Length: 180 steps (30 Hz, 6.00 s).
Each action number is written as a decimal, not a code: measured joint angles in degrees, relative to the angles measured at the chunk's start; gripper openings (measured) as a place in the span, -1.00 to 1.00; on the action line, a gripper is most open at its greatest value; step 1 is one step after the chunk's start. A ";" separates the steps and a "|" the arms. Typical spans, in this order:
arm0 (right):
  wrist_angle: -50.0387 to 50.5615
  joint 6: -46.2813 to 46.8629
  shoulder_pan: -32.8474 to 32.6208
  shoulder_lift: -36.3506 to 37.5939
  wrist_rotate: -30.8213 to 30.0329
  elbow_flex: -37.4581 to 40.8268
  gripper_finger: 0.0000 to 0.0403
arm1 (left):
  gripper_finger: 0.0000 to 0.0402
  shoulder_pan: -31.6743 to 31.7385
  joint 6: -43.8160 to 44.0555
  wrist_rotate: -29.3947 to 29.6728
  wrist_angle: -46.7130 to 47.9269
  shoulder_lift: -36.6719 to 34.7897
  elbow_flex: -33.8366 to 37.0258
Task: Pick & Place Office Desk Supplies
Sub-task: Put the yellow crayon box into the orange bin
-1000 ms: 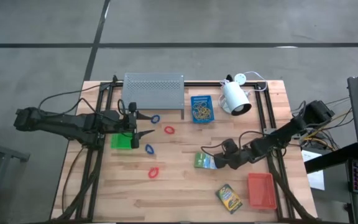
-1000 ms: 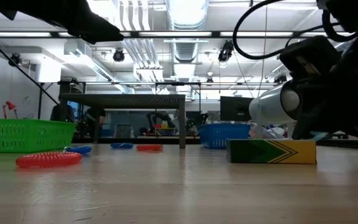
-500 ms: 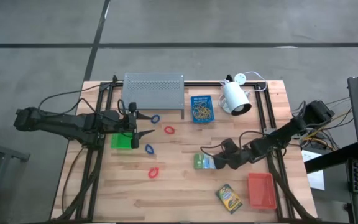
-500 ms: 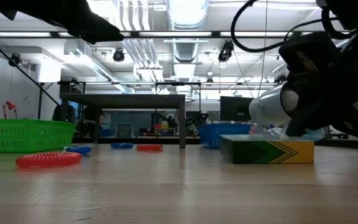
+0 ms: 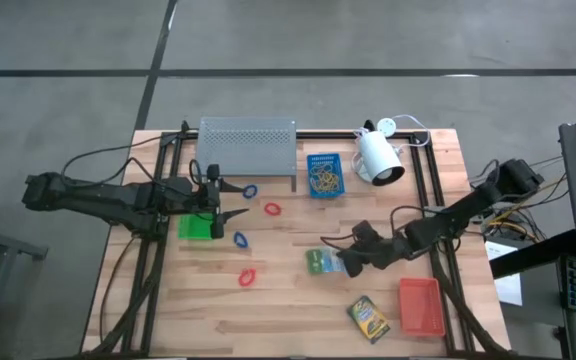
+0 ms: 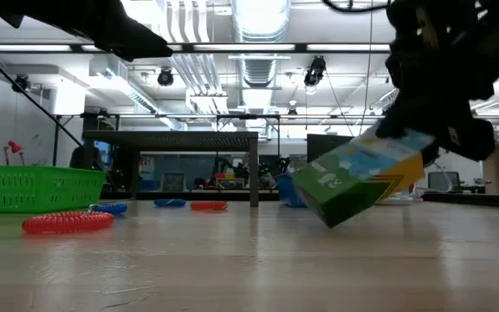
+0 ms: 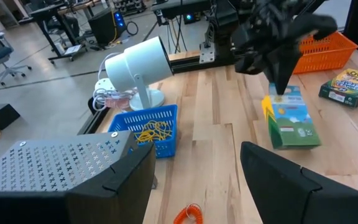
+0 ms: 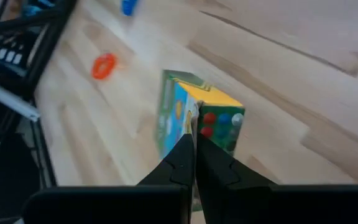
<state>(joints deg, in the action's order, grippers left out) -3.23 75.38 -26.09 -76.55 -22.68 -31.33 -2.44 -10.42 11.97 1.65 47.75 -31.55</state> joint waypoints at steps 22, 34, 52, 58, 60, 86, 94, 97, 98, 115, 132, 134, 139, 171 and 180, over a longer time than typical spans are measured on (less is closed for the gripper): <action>24.58 -6.59 -0.02 15.49 5.11 -4.60 -0.96 | 0.20 -0.02 0.01 0.00 2.02 0.00 0.00; 50.51 -17.07 -0.04 7.45 9.51 -28.33 -0.96 | 0.19 -0.01 -0.01 0.00 2.73 0.02 0.00; 84.13 -7.96 -4.83 -3.26 20.50 -52.98 -0.96 | 0.20 -0.02 0.00 -0.01 2.97 0.02 0.00; 85.64 0.25 -10.05 -1.88 21.66 -53.53 -0.96 | 0.20 -0.02 -0.01 0.00 2.98 0.02 0.00; 85.66 2.73 -11.98 -1.24 22.12 -53.53 -0.96 | 0.20 -0.01 -0.01 0.00 2.97 0.01 0.00; 82.97 14.18 -29.81 -6.31 31.71 -53.36 -0.96 | 0.19 0.00 0.00 0.00 2.97 0.01 0.00; 83.41 8.96 -30.93 -10.37 34.62 -52.91 -0.96 | 0.20 0.00 -0.01 0.00 2.97 0.02 0.00; 83.45 8.64 -31.06 -11.44 35.23 -52.74 -0.96 | 0.20 0.00 -0.01 -0.02 2.97 0.02 0.00; 83.44 8.60 -31.07 -11.62 35.25 -52.69 -0.96 | 0.20 0.00 0.00 0.00 2.98 0.00 0.00; 77.90 3.54 -31.04 -11.02 37.75 -45.03 -0.96 | 0.20 0.00 -0.01 -0.02 2.97 0.00 0.00; 68.97 -0.60 -31.01 -10.83 37.75 -35.93 -0.96 | 0.20 0.00 0.00 0.00 2.98 0.02 0.00; 68.36 -0.62 -31.01 -10.83 37.75 -35.80 -0.96 | 0.20 -0.01 -0.01 0.00 2.97 0.00 0.00; 67.93 0.88 -31.01 -10.83 37.74 -35.67 -0.96 | 0.20 -0.01 0.00 -0.01 2.98 0.01 0.00; 65.75 9.96 -31.41 -10.83 32.87 -35.82 -0.74 | 0.20 -0.02 0.00 0.00 2.99 0.02 0.00; 65.60 10.07 -31.67 -10.83 32.54 -35.82 -0.52 | 0.20 0.00 -0.01 0.00 2.99 0.00 0.00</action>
<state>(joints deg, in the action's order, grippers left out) 62.37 85.45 -57.76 -87.37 9.87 -67.16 -2.44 -10.44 11.97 4.64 47.75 -31.55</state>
